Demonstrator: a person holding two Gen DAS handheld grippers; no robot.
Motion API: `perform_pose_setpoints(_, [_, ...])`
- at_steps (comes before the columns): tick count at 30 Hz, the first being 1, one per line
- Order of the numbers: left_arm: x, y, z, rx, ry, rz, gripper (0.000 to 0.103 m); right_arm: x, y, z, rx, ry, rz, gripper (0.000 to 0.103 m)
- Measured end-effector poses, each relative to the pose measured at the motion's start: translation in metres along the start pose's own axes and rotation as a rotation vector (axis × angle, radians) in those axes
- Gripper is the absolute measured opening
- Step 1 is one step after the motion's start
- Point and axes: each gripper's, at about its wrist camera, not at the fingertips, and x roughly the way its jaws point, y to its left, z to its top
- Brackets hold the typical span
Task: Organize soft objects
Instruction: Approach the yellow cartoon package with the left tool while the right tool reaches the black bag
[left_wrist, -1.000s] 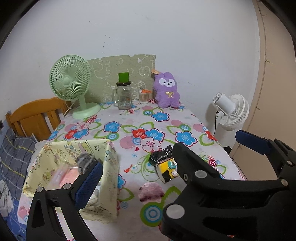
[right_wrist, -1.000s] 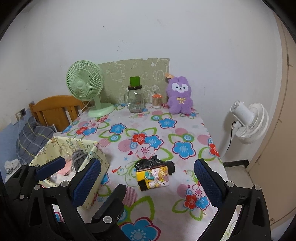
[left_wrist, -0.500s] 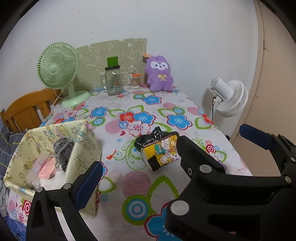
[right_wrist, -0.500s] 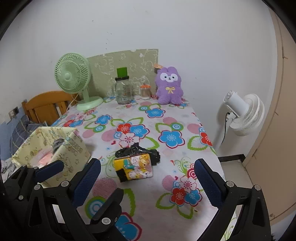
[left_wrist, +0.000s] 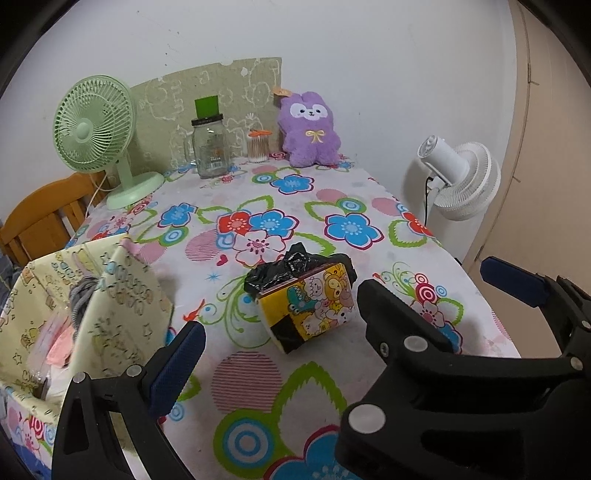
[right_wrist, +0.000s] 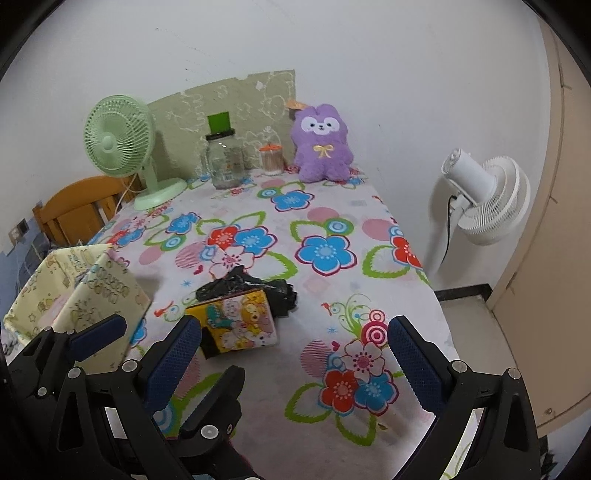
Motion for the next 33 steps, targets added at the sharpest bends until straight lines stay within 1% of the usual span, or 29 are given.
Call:
perform_pose_setpoints(8, [0.023, -0.005, 0.006, -0.01, 0.028, 0.007, 0.103, 0.021, -0.014, 0.002, 0.022, 0.029, -0.019, 0.102])
perform_pose_setpoints(17, [0.042, -0.009, 0.011, -0.028, 0.029, 0.016, 0.103, 0.039, -0.025, 0.006, 0.038, 0.047, -0.041, 0.102])
perform_pose_setpoints(20, [0.049, -0.009, 0.013, -0.036, 0.039, 0.021, 0.103, 0.045, -0.027, 0.007, 0.044, 0.056, -0.046, 0.102])
perform_pose_setpoints(33, [0.069, -0.008, 0.013, -0.049, 0.075, 0.046, 0.102, 0.07, -0.033, 0.006, 0.057, 0.102, -0.045, 0.102])
